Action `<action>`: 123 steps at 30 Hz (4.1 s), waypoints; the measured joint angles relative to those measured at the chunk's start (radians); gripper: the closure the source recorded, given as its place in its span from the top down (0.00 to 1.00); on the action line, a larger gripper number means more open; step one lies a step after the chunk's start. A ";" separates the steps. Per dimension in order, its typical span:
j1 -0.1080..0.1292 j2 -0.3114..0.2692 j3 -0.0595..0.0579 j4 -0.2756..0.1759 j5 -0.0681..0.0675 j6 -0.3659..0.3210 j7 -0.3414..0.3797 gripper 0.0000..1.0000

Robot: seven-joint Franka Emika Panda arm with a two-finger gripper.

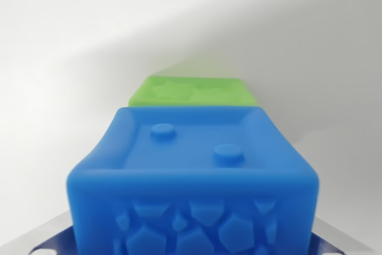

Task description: Stack cube

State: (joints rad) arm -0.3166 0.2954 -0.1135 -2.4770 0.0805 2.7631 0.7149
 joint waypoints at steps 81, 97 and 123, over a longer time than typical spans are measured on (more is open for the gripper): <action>0.009 -0.236 -0.020 -0.006 -0.066 -0.220 0.044 1.00; 0.008 -0.380 -0.020 0.039 -0.092 -0.406 0.065 1.00; 0.008 -0.514 -0.017 0.168 -0.106 -0.667 0.077 1.00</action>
State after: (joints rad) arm -0.3090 -0.2186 -0.1308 -2.3092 -0.0260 2.0959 0.7921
